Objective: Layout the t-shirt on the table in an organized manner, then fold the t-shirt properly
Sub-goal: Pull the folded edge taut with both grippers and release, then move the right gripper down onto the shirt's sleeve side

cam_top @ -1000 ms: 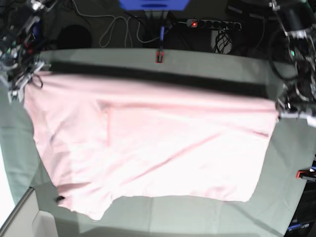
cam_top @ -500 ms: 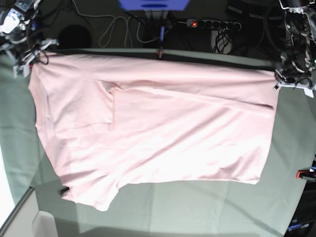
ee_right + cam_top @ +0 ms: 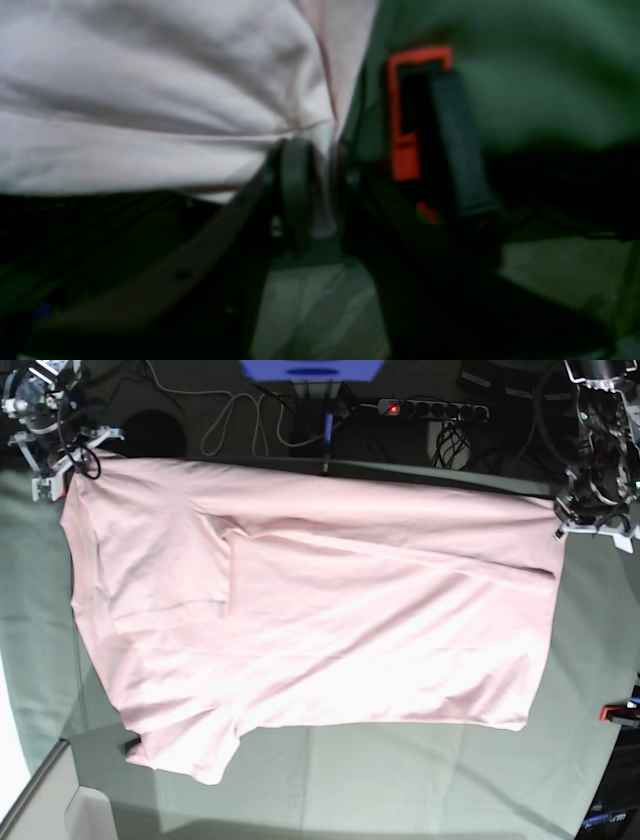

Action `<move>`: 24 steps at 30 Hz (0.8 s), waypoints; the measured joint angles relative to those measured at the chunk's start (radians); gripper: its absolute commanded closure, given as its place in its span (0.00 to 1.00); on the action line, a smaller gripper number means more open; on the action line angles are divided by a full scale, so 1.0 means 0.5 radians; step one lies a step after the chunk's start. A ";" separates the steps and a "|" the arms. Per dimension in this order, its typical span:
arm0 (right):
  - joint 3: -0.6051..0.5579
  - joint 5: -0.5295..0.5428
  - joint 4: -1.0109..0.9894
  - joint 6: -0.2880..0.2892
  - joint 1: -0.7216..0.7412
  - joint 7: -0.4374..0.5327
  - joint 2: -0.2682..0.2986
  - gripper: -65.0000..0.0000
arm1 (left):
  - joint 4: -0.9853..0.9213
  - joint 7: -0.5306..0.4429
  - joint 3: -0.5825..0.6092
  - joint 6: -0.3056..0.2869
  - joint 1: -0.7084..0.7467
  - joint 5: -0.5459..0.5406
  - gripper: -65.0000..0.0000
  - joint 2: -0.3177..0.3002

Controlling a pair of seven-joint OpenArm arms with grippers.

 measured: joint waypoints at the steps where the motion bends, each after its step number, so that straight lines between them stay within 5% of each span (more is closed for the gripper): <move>1: 0.026 0.043 0.023 0.002 0.001 -0.012 -0.002 0.79 | 0.000 0.002 0.000 0.001 0.000 0.002 0.90 -0.002; 6: 0.246 0.256 0.172 0.001 0.007 -0.015 -0.030 0.78 | 0.040 0.023 -0.061 0.018 0.008 0.032 0.60 0.009; 12: 0.278 0.263 0.212 -0.007 0.040 -0.020 -0.032 0.72 | 0.221 0.011 -0.078 0.029 0.040 0.037 0.30 0.005; 24: 0.287 0.254 0.220 -0.008 0.141 -0.022 0.029 0.56 | 0.272 0.013 -0.414 0.031 0.071 0.044 0.24 0.001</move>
